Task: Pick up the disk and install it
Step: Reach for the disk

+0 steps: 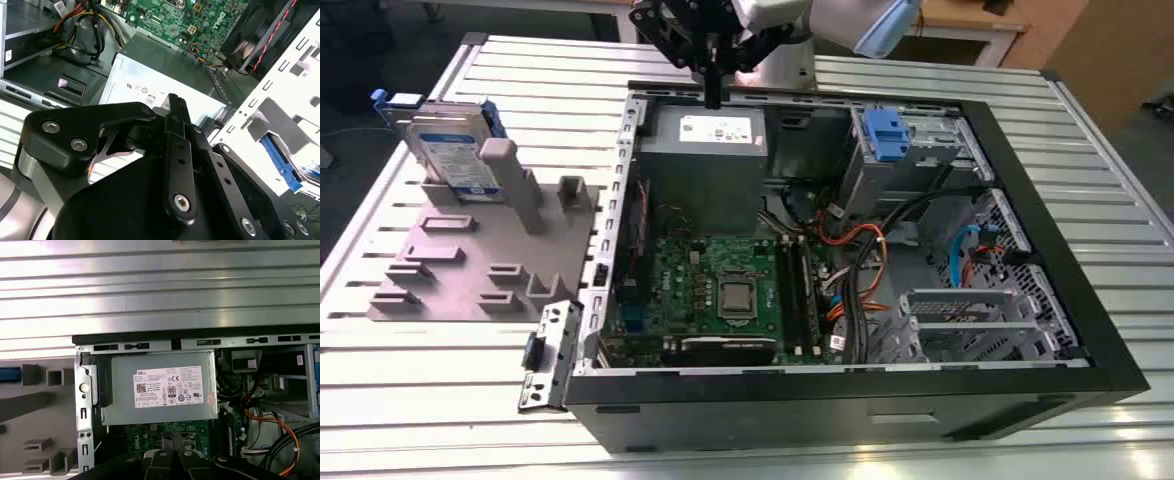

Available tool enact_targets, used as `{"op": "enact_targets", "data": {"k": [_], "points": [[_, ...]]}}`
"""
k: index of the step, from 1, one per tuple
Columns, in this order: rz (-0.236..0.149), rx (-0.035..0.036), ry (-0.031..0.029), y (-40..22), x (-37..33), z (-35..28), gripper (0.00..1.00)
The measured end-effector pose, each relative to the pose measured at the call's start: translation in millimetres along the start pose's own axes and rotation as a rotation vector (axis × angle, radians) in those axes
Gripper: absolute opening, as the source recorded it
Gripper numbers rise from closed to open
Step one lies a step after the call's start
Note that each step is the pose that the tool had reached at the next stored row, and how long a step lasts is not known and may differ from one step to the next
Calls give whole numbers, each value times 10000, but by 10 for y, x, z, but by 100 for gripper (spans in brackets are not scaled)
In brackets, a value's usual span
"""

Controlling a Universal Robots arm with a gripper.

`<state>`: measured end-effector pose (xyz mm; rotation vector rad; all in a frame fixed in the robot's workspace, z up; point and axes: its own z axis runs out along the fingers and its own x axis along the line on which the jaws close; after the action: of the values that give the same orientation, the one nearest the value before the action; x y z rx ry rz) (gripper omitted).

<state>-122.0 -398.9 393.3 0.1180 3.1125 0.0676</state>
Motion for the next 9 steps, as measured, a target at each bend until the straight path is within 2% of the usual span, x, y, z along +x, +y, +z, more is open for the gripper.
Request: {"op": "enact_targets", "data": {"k": [9], "points": [[1,-1,-1,-1,15,0,11]]}}
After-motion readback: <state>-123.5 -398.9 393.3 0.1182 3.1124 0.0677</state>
